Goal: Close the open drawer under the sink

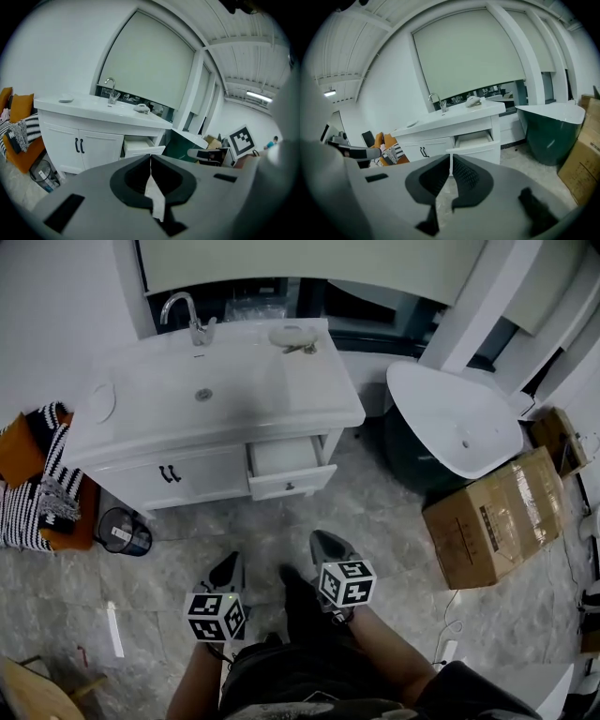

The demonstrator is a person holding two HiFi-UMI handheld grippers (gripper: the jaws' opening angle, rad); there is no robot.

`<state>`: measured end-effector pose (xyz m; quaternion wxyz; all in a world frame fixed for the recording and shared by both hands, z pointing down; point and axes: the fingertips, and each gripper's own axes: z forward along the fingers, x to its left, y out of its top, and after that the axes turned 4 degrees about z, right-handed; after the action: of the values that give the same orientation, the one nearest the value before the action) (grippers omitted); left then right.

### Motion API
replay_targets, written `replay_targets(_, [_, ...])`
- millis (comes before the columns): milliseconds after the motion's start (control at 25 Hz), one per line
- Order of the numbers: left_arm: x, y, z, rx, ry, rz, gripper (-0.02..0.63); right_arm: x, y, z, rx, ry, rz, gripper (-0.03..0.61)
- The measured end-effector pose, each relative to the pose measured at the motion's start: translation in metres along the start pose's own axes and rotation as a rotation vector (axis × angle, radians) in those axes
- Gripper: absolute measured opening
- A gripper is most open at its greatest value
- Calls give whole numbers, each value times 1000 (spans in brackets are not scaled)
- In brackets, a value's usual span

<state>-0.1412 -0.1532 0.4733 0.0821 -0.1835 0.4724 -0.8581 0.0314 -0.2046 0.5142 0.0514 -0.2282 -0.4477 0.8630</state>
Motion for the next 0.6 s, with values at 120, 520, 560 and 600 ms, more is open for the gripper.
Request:
replay_targets(120, [4,-2,29,34,4,-6,15,-22,4,28,26,-19,-12,32])
replay_targets(520, [36,-18,116,123,53,-49,15,-71,-3,123,104,-31,-20,32])
replay_targets(560, [40,-20,124,128,59,-58,15,-77,-5,132,115,-39,-15,32])
replay_targets(600, [44,-21,131,132,65,-66,15,-82,-9,141,126,-48,-9,32])
